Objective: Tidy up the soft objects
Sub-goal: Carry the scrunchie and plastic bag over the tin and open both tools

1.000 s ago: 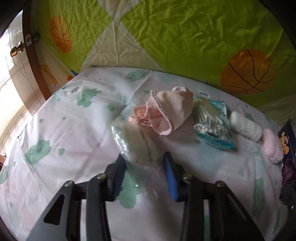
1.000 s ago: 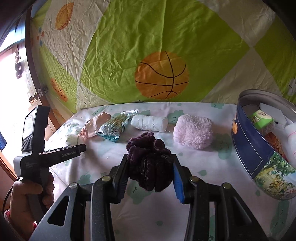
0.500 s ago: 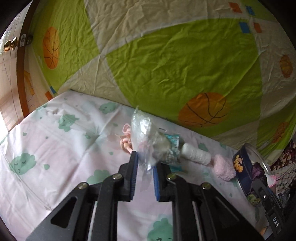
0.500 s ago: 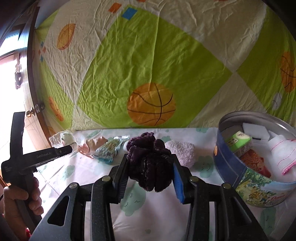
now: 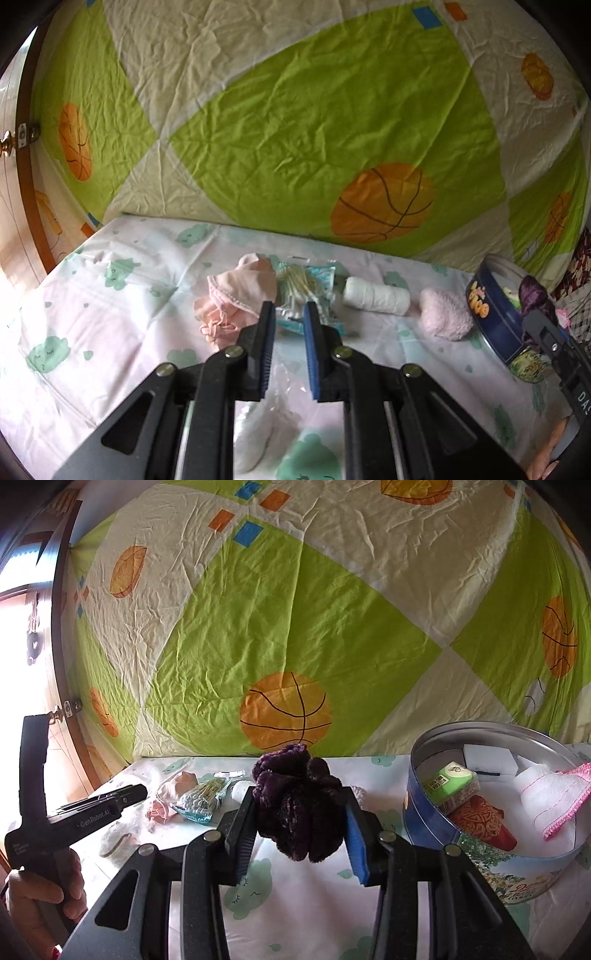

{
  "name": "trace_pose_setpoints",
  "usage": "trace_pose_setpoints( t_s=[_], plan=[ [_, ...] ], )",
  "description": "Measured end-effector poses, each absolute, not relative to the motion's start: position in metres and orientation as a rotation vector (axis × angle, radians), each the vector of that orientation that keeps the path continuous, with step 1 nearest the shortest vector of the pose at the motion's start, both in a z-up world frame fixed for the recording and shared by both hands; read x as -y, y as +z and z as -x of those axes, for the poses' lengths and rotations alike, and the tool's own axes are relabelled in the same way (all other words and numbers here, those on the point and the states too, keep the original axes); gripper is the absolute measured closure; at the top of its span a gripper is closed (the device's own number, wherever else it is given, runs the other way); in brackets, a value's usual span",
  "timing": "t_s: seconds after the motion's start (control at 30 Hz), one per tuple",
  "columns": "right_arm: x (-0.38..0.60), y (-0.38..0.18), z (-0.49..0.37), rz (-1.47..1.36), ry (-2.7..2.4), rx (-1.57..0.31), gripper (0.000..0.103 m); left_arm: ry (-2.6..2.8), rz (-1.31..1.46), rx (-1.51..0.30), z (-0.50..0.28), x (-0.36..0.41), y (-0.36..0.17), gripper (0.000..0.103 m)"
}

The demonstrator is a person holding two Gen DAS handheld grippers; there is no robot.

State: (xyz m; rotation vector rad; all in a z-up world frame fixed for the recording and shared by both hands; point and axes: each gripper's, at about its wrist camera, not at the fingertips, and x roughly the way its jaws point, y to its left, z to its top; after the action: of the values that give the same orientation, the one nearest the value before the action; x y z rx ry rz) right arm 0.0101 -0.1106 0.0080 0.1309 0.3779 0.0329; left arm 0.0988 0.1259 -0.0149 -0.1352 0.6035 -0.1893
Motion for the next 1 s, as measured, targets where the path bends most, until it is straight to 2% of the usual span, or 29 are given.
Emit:
trace_pose_setpoints(
  t_s=[0.03, 0.07, 0.1, 0.27, 0.4, 0.53, 0.57, 0.6, 0.7, 0.8, 1.0],
  plan=[
    [0.110, 0.007, -0.011, -0.132, 0.034, -0.382, 0.058, -0.194, 0.137, -0.632, -0.101, -0.127, -0.019, 0.062],
    [0.110, 0.007, -0.011, -0.131, 0.037, -0.386, 0.058, -0.204, 0.137, -0.666, -0.104, -0.128, -0.022, 0.038],
    [0.110, 0.006, -0.011, -0.131, 0.039, -0.388, 0.058, -0.197, 0.134, -0.692, -0.105, -0.128, -0.024, 0.024],
    [0.111, 0.008, -0.011, -0.128, 0.039, -0.384, 0.058, -0.237, 0.200, -0.722, -0.098, -0.151, -0.018, 0.014],
    [0.115, 0.006, -0.014, -0.134, 0.036, -0.396, 0.058, -0.272, 0.214, -0.880, -0.094, -0.152, -0.041, 0.016],
    [0.117, 0.005, -0.015, -0.145, 0.035, -0.405, 0.058, -0.180, -0.033, -0.944, -0.094, -0.123, -0.064, 0.019],
    [0.118, 0.006, -0.014, -0.146, 0.036, -0.403, 0.058, -0.165, -0.082, -0.917, -0.092, -0.118, -0.064, 0.028],
    [0.118, 0.007, -0.013, -0.146, 0.035, -0.398, 0.058, -0.183, -0.084, -0.919, -0.090, -0.116, -0.064, 0.045],
    [0.118, 0.010, -0.010, -0.144, 0.031, -0.384, 0.058, -0.200, -0.054, -0.915, -0.087, -0.121, -0.062, 0.063],
    [0.118, 0.010, -0.010, -0.146, 0.033, -0.386, 0.058, -0.239, -0.022, -0.884, -0.079, -0.127, -0.060, 0.072],
    [0.124, 0.015, -0.003, -0.156, 0.024, -0.351, 0.058, -0.258, 0.034, -0.772, -0.068, -0.123, -0.040, 0.072]
  ],
)
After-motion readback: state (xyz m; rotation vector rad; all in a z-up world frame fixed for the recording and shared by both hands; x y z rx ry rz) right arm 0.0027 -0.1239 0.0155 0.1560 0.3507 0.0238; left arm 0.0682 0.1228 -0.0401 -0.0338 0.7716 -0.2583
